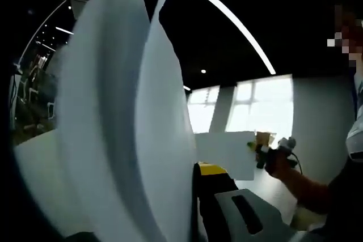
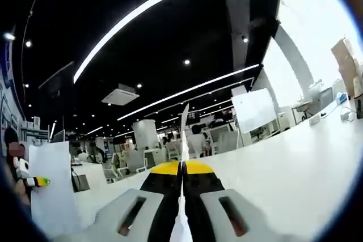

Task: Organize the stack of printing papers by aligning and flattening the scattered papers on the table

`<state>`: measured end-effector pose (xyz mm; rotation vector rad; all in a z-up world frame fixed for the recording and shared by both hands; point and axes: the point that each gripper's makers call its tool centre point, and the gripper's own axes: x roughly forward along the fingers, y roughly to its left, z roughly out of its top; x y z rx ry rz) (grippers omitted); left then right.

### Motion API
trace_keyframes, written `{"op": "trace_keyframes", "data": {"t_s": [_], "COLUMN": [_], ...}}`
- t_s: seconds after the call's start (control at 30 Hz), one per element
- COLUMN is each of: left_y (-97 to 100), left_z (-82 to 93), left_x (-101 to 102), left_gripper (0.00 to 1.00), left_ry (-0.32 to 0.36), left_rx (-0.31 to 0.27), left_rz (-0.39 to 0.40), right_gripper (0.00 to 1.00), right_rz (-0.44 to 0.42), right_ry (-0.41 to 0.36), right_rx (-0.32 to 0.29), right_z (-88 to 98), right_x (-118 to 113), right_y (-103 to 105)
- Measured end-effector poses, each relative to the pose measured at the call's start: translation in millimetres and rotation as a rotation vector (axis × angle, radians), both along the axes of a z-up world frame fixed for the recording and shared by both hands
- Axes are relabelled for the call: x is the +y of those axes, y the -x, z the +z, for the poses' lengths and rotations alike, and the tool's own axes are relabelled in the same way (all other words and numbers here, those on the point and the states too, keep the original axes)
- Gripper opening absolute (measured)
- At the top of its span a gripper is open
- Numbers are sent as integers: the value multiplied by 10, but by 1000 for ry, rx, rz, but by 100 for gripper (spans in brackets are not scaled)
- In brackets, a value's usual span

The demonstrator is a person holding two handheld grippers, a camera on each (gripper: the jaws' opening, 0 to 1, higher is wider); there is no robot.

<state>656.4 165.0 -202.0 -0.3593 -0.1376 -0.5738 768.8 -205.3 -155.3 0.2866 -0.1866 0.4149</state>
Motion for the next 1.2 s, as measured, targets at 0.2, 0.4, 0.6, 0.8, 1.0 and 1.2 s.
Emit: {"op": "trace_keyframes", "data": {"t_s": [0.2,0.4,0.6,0.8,1.0,1.2], "left_y": [10,18,21,17,20,-10], "left_z": [7,37,45,39,38,5], "left_x": [8,45,63,81,95,133], "left_gripper": [6,6,6,6,6,7], "left_ry": [1,0,2,4,11,11], "left_rx": [0,-4,-7,-8,-7,2], "left_rz": [-1,8,15,24,23,44], "right_gripper": [0,0,0,0,0,0], "right_rz": [-3,32,77,60,82,121], "right_ry": [33,17,30,133,136,135], "right_rx": [-31,-57,-88,-135,-146,-147], "right_z": [112,259,418,503,546,579], "right_x": [66,154,285,392,455,582], "right_y": [71,139,210,266,293,332]}}
